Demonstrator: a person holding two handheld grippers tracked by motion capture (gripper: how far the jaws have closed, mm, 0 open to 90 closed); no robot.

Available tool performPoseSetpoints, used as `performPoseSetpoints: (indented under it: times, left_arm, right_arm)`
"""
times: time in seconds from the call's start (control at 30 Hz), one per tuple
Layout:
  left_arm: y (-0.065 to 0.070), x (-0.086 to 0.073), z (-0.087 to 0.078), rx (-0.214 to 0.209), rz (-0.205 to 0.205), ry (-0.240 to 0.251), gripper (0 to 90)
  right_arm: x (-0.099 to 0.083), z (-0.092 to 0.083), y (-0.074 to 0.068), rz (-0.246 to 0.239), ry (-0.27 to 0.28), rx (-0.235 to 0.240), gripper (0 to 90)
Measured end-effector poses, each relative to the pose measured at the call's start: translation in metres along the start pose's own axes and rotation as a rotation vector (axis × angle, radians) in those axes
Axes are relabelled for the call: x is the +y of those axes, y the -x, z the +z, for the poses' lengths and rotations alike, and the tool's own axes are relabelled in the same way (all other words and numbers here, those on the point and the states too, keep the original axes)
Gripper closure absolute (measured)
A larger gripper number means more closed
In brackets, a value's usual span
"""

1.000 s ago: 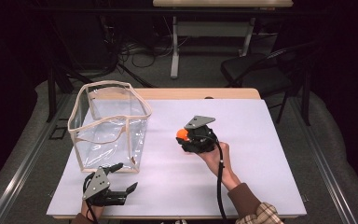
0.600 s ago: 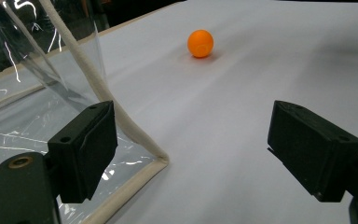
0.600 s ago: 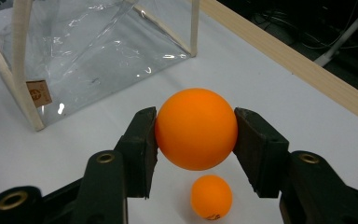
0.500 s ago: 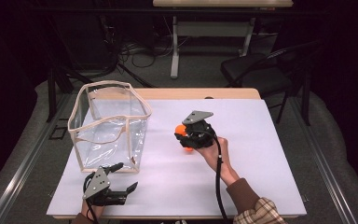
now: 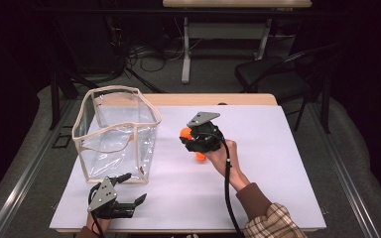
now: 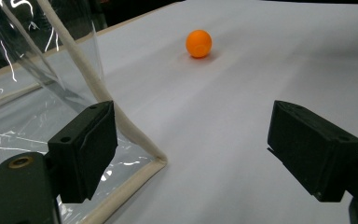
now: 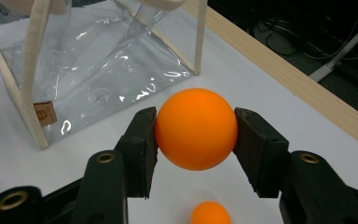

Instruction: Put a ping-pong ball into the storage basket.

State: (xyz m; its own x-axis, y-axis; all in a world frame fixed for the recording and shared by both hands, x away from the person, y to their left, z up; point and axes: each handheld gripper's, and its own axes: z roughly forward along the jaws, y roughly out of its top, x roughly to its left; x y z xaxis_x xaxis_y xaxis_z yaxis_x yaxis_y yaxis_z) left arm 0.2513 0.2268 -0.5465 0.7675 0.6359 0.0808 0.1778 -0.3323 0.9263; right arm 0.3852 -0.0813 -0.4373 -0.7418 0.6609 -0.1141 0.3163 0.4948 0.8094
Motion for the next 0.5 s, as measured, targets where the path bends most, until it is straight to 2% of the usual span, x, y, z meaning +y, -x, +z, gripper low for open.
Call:
performPoseSetpoints:
  times: [0.1, 0.2, 0.5]
  left_arm:
    - [-0.0002, -0.0003, 0.0003, 0.006, -0.001, 0.0, 15.9]
    - [0.0006, 0.0003, -0.001, 0.005, 0.01, 0.002, 15.9]
    - [-0.0008, 0.0003, 0.0018, -0.004, 0.0, -0.002, 15.9]
  right_arm:
    - [0.001, 0.0018, 0.0, -0.007, -0.002, 0.001, 50.9]
    - [0.0028, 0.0039, 0.0027, 0.008, 0.003, 0.003, 50.9]
    - [0.0098, 0.0084, 0.0047, 0.003, -0.009, 0.002, 50.9]
